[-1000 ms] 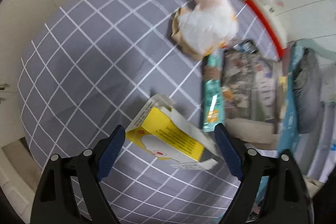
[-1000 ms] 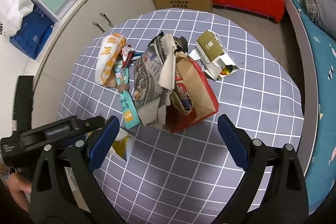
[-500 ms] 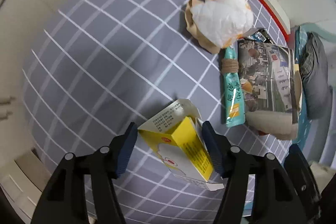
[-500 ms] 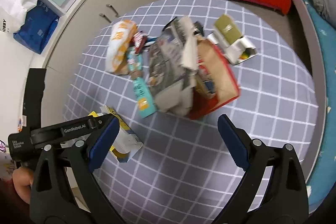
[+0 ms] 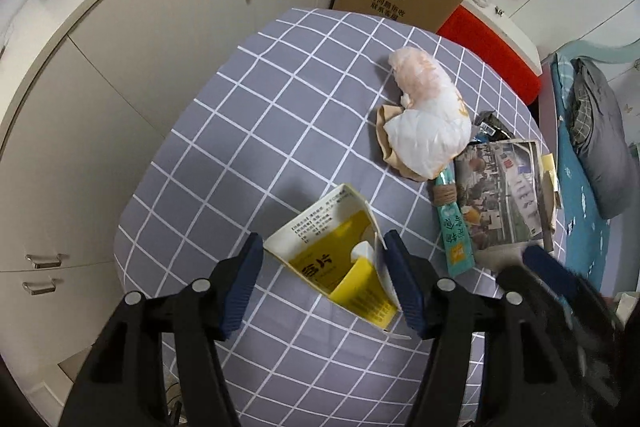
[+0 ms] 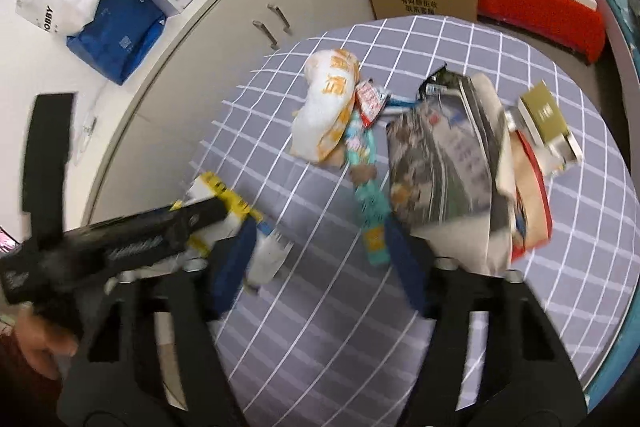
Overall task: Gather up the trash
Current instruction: 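Grasp the yellow-and-white box with the left gripper and lift it, then grasp the teal tube with the right gripper while the left holds the yellow box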
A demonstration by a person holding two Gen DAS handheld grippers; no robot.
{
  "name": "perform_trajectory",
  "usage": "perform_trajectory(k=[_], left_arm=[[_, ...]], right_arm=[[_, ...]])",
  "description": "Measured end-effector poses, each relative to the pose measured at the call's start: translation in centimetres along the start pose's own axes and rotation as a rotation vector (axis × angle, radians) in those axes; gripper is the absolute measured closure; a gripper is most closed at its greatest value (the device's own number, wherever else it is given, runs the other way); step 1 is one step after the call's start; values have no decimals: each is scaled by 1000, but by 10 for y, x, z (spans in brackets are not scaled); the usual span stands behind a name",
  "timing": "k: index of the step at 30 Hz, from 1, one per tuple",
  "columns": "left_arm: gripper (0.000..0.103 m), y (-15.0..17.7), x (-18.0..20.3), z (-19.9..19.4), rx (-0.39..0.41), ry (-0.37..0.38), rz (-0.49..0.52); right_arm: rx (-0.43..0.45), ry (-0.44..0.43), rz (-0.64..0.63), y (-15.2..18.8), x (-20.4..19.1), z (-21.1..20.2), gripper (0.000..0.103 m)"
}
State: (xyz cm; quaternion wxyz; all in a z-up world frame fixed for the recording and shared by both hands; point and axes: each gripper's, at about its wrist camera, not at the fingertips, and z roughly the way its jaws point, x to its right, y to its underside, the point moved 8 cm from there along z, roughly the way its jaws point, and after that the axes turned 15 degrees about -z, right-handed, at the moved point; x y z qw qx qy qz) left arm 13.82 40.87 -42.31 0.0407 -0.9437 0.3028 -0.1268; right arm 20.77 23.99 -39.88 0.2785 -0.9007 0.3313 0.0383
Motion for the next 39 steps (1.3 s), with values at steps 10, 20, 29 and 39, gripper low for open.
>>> perform_trajectory(k=[10, 20, 29, 39], left_arm=[[43, 14, 6, 18, -8, -21, 46], [44, 29, 13, 21, -27, -25, 19], [46, 70, 66, -26, 36, 19, 75], [46, 141, 145, -74, 91, 64, 161]], right_arm=[[-130, 65, -116, -1, 14, 77, 67], [-154, 16, -165, 16, 2, 61, 81], [-66, -103, -86, 47, 12, -26, 90], [31, -79, -14, 94, 69, -119, 91]])
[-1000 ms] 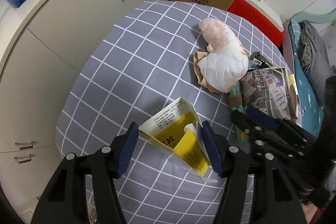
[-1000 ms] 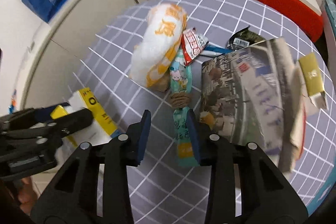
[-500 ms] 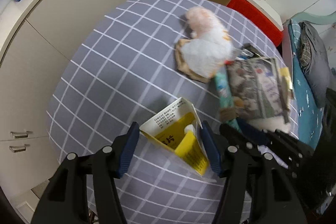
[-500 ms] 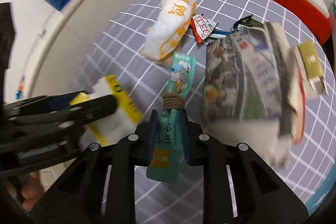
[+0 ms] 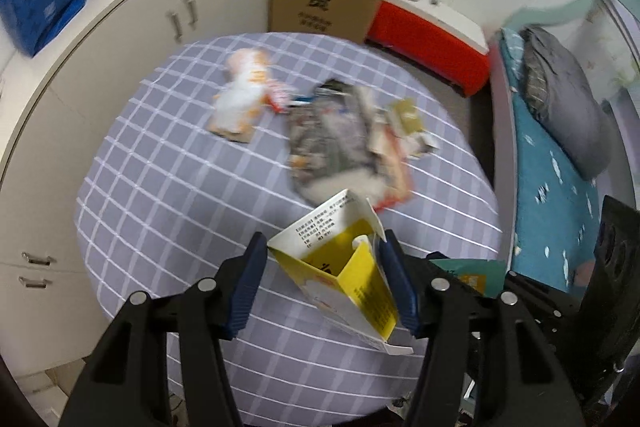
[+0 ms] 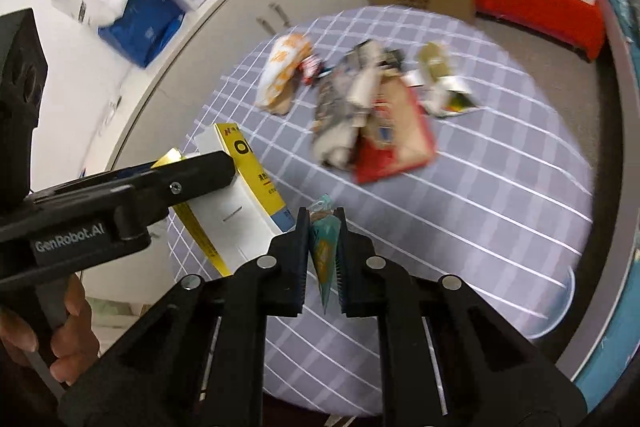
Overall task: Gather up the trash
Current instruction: 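Grasp the teal tube with the right gripper while the left holds the yellow box, then carry the yellow box and teal tube to the floor basin and open both grippers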
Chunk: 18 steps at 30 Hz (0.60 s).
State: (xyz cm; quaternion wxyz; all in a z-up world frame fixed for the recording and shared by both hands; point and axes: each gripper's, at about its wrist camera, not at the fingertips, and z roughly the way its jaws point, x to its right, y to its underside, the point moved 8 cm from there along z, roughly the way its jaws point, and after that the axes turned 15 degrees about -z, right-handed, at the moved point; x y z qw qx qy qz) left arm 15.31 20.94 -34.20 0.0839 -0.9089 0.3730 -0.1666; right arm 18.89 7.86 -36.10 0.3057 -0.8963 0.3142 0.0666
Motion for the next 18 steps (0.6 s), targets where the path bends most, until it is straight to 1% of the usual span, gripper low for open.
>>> perform_trajectory(k=[1, 4, 6, 12, 14, 16, 18], left_arm=[[46, 8, 16, -3, 2, 11, 21], [46, 26, 59, -9, 6, 43, 81], [47, 37, 87, -9, 3, 67, 124], [47, 81, 186, -6, -22, 163, 282], [47, 100, 221, -4, -39, 197, 339], [47, 117, 248, -3, -51, 220, 388], [47, 131, 269, -2, -60, 236, 426]], right_arm=[[16, 17, 17, 8, 11, -16, 91], [46, 75, 57, 21, 41, -43, 91], [71, 130, 108, 43, 72, -74, 91], [127, 275, 251, 103, 143, -146, 91], [142, 323, 302, 125, 164, -169, 91], [155, 370, 353, 146, 184, -191, 91], [163, 407, 385, 159, 197, -205, 91]])
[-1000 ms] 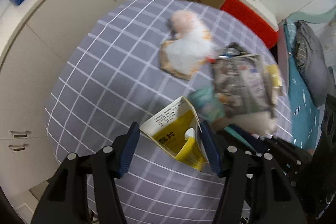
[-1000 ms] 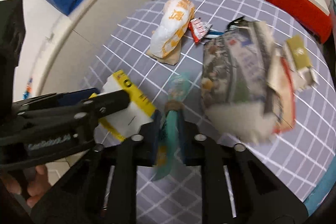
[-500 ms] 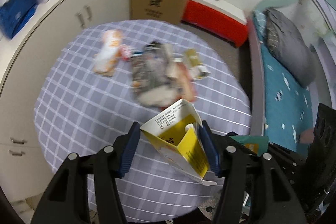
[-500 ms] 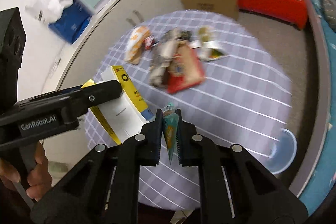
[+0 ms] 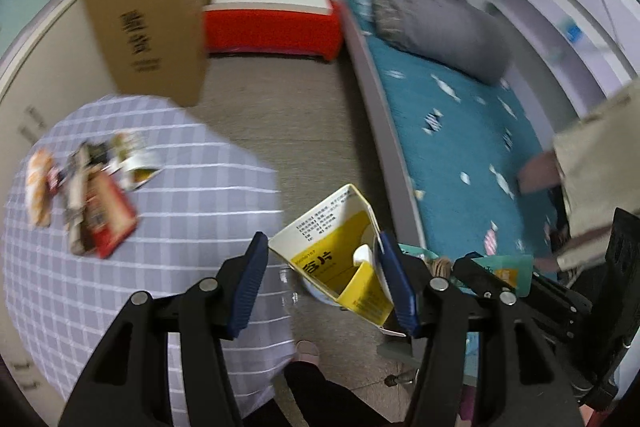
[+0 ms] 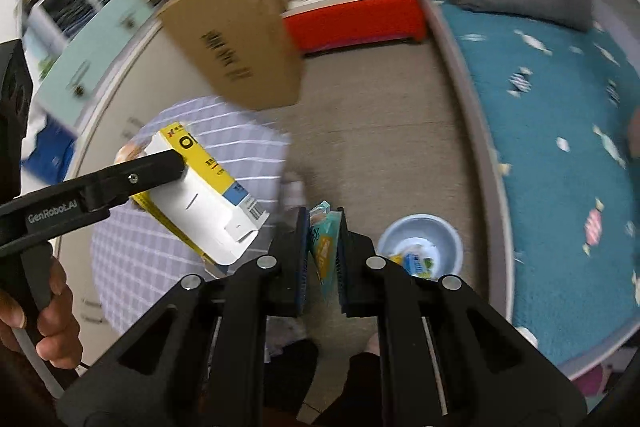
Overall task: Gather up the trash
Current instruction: 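Carry the yellow box and teal tube to the floor basin and open both grippers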
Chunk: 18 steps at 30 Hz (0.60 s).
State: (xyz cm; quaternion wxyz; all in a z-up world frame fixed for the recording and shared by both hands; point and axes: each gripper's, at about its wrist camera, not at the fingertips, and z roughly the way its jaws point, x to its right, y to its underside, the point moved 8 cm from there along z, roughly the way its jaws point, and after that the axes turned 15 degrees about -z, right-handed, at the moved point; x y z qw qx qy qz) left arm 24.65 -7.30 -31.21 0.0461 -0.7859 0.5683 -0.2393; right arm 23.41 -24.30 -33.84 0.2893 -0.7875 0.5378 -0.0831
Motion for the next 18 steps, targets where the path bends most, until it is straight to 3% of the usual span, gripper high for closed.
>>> perform_trajectory(k=[2, 3, 4, 5, 6, 18], left_arm=[[47, 4, 27, 8, -6, 16, 42], [47, 6, 35, 11, -6, 19, 54], [47, 8, 47, 15, -6, 22, 74], [47, 9, 54, 19, -7, 19, 88], [47, 11, 61, 24, -11, 15, 102], [47, 35, 111, 53, -41, 18, 210]], right_arm=[[23, 23, 32, 1, 19, -5, 90], [35, 20, 50, 3, 27, -6, 82], [41, 22, 70, 3, 35, -4, 53], [44, 42, 95, 5, 46, -4, 37], [50, 53, 108, 6, 53, -4, 30], [88, 158, 214, 35, 107, -39, 30]])
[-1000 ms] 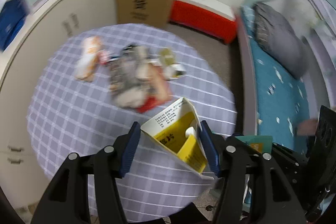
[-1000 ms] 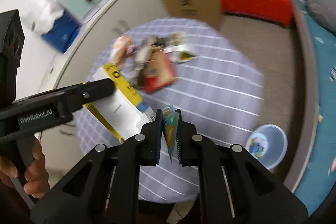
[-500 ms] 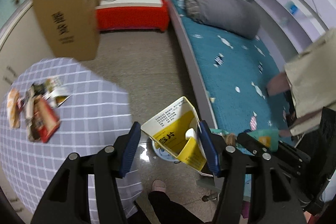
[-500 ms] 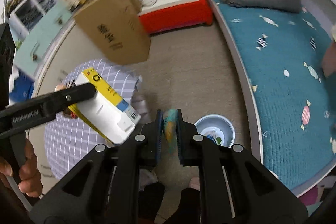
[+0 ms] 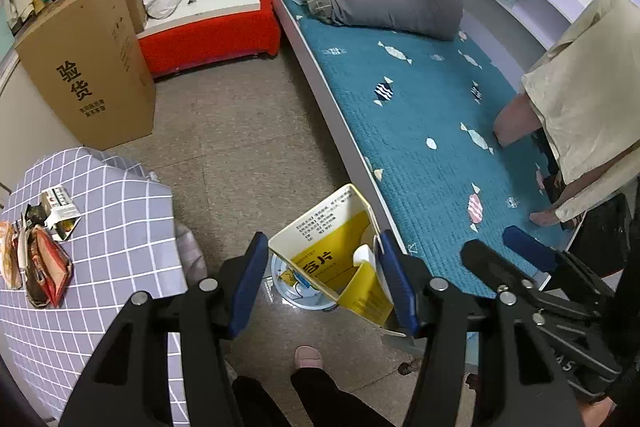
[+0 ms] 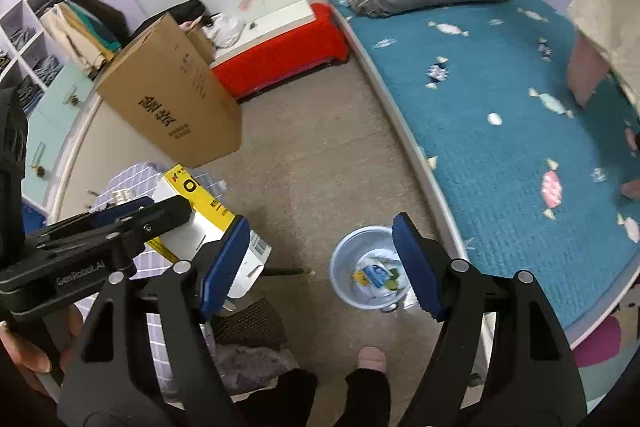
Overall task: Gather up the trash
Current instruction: 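Carry the yellow box and teal tube to the floor basin and open both grippers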
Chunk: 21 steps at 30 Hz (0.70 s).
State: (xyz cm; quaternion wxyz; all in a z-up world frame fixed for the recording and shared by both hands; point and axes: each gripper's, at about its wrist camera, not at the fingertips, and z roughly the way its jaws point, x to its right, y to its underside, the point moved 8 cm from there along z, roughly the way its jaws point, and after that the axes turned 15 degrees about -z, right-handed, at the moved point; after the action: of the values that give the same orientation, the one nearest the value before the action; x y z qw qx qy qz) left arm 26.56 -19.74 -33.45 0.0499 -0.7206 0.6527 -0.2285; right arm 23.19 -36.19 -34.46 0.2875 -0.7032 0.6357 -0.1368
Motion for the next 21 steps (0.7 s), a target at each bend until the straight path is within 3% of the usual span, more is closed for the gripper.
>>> perform_trajectory(k=[5, 13, 17, 21], left_arm=[[47, -1, 18, 3, 14, 6, 35], [46, -2, 43, 4, 28, 35, 79], [39, -6, 49, 2, 56, 53, 84], [30, -5, 47, 5, 51, 25, 72]], right_arm=[[30, 61, -7, 0, 12, -14, 30], [75, 91, 21, -4, 29, -31, 30], [98, 104, 41, -5, 37, -38, 29], [98, 106, 53, -4, 39, -40, 28]])
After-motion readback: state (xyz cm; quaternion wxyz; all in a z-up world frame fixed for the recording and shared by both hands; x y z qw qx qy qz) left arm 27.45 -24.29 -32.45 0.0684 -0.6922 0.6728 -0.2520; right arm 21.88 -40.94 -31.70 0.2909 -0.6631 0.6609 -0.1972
